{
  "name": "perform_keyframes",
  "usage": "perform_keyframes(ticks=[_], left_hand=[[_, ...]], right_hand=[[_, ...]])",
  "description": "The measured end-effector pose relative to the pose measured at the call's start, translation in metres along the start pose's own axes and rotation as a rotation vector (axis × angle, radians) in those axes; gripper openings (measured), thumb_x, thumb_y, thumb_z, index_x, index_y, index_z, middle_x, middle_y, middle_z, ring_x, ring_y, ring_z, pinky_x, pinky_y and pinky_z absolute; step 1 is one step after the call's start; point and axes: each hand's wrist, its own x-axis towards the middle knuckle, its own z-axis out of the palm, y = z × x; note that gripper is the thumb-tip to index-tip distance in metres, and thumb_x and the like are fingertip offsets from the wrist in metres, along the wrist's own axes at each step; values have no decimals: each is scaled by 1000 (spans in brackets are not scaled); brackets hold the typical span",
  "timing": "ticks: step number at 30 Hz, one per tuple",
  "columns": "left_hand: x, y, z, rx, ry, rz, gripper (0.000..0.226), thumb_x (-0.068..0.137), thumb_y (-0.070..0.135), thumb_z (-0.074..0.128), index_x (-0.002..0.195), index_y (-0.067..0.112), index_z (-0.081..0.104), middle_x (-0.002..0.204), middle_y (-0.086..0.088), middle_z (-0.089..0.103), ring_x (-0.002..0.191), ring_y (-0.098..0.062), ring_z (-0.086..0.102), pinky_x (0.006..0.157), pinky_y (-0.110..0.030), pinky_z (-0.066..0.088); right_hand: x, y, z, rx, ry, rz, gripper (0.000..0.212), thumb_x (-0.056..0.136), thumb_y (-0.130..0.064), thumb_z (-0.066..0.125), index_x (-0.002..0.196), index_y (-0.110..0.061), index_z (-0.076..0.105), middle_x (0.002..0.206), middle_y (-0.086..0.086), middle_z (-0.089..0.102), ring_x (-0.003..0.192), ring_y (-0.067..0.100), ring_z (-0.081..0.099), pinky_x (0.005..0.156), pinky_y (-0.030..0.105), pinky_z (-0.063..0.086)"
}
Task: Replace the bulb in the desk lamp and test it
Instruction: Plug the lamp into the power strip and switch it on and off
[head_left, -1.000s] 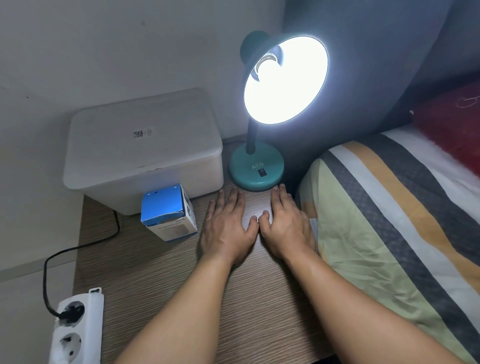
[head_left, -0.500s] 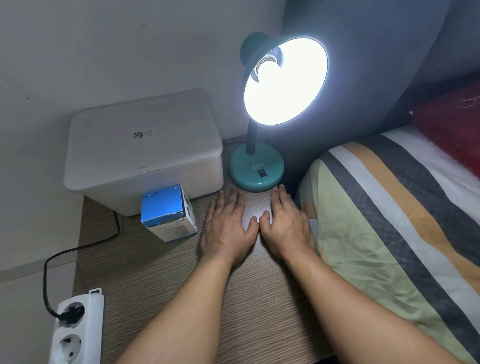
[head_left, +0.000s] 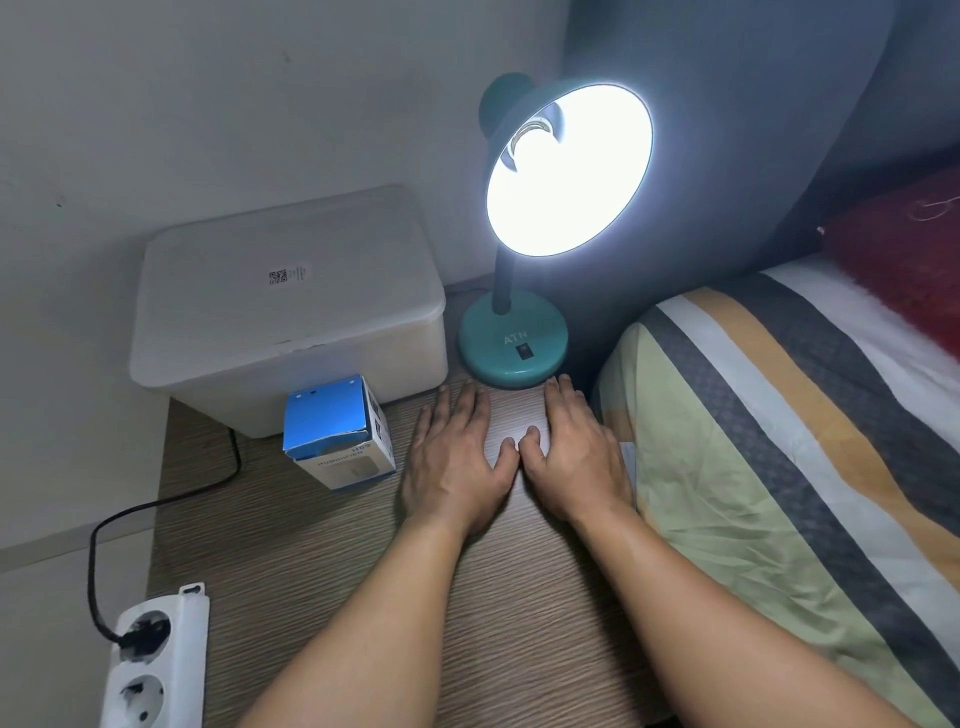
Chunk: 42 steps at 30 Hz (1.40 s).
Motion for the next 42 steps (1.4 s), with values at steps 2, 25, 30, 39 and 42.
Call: perform_keyframes(ticks=[2,25,30,39,42], left_hand=[[0,0,0,-4,-1,-1,76,93,58,22,159,20,21,168,1,15,155,-19,2,125,-40,8],[1,1,-1,-1,-2,-4,79,89,58,21,159,21,21,167,0,16,155,-20,3,125,-40,8],[1,0,1,-4,-11,-10,78,90,59,22,159,22,23,167,0,18,155,-20,5,125,-40,7],[0,0,-1,-11,-5,-5,77,92,58,24,159,21,21,168,1,15,155,-20,2,126,-39,5],[0,1,-1,-14,-2,-8,77,91,58,23,159,21,22,168,1,15,155,-19,2,126,-40,6]], right_hand=[[0,2,-3,82,0,-12,72,91,-39,42,158,-17,25,166,7,24,152,24,25,119,43,30],[33,-5,-17,-91,-9,-69,74,91,-36,49,156,-47,15,136,11,30,114,35,43,87,47,51],[33,0,-12,-82,21,-86,70,94,-47,46,155,-50,11,138,11,30,112,35,43,85,45,50],[35,1,-11,-96,21,-82,73,92,-62,45,153,-53,7,142,9,28,119,33,40,88,45,49],[34,-2,-11,-88,35,-75,73,90,-59,46,153,-52,10,140,8,29,118,32,41,86,44,49]])
